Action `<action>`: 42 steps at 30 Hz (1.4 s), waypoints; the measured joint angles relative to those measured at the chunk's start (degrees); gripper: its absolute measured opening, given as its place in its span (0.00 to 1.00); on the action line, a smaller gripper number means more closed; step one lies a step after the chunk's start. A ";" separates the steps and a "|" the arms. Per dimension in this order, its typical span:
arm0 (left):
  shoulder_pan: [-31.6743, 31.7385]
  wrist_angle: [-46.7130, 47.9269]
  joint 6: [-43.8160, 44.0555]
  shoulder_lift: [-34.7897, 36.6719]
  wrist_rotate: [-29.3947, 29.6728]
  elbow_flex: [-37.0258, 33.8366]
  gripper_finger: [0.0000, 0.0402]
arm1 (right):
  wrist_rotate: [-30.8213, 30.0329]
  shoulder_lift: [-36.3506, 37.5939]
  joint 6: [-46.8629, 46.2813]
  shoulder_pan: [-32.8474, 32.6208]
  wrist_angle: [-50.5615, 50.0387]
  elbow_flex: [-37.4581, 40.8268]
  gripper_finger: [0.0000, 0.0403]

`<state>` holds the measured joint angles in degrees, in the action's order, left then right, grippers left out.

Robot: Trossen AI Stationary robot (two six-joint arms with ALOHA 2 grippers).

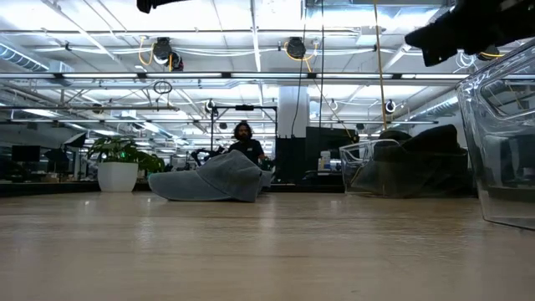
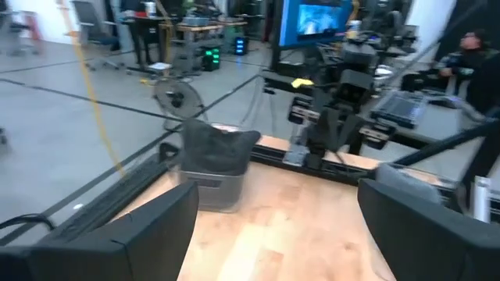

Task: Pick & Place hat
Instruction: Put the bottom gray cap into the bottom transparent bin

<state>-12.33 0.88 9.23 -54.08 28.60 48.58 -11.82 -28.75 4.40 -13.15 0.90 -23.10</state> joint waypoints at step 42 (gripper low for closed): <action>10.28 47.62 -5.45 -35.41 -1.98 1.22 0.90 | 0.18 2.95 -0.74 6.82 -0.75 2.70 0.00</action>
<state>-2.04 48.50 3.78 -89.50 26.61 49.80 -11.64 -25.80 3.66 -6.33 0.14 -20.40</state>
